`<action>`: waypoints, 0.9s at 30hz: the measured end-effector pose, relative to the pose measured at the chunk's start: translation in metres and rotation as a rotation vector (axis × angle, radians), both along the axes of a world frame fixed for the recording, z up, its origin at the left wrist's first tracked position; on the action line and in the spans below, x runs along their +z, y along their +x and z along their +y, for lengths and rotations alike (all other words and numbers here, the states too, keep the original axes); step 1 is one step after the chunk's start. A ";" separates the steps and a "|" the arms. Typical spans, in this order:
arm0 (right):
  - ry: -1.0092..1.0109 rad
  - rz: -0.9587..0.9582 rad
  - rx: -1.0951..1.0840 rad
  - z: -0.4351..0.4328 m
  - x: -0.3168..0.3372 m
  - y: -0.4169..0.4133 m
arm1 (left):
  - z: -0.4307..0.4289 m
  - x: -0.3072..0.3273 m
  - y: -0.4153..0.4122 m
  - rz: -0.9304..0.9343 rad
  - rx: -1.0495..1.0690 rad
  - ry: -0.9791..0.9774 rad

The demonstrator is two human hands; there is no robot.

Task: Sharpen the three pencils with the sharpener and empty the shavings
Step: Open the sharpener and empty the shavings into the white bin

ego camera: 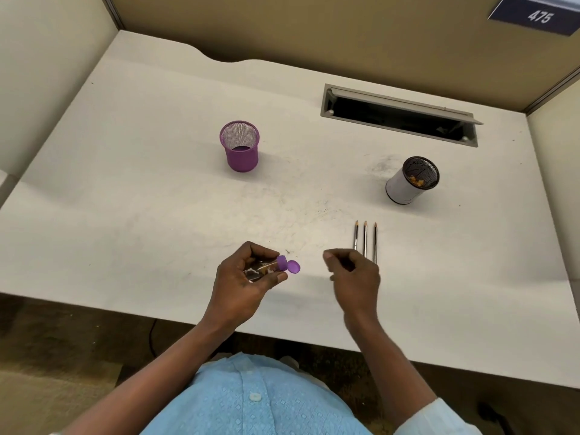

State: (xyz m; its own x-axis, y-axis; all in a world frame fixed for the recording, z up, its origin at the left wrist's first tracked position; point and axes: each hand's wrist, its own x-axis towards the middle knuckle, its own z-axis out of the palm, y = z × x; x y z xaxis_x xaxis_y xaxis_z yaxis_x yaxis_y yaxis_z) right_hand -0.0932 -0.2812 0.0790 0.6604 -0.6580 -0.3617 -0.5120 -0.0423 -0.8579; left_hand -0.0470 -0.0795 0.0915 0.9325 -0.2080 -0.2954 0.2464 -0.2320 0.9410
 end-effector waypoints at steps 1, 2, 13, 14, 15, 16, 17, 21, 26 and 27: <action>0.049 -0.007 0.020 0.009 0.005 0.000 | -0.002 0.001 0.001 -0.011 0.001 -0.009; 0.087 -0.008 0.038 0.017 0.010 0.000 | -0.003 0.001 0.002 -0.019 0.003 -0.017; 0.284 -0.025 0.085 0.039 0.038 0.007 | -0.001 -0.001 0.008 -0.089 0.013 -0.039; 0.280 -0.043 0.081 0.039 0.038 0.008 | -0.001 -0.001 0.008 -0.100 0.008 -0.032; 0.278 -0.060 0.079 0.039 0.039 0.008 | 0.000 -0.001 0.008 -0.108 0.004 -0.026; 0.276 -0.079 0.076 0.039 0.038 0.008 | 0.000 -0.002 0.008 -0.119 -0.002 -0.018; 0.271 -0.096 0.077 0.040 0.039 0.008 | 0.001 -0.002 0.008 -0.135 -0.012 -0.004; 0.250 -0.132 0.138 0.047 0.039 0.008 | 0.000 -0.001 0.005 -0.192 -0.032 0.050; 0.227 -0.160 0.154 0.051 0.037 0.008 | 0.001 0.000 0.005 -0.194 -0.019 0.056; 0.218 -0.172 0.164 0.051 0.037 0.007 | 0.001 0.000 0.006 -0.197 -0.020 0.051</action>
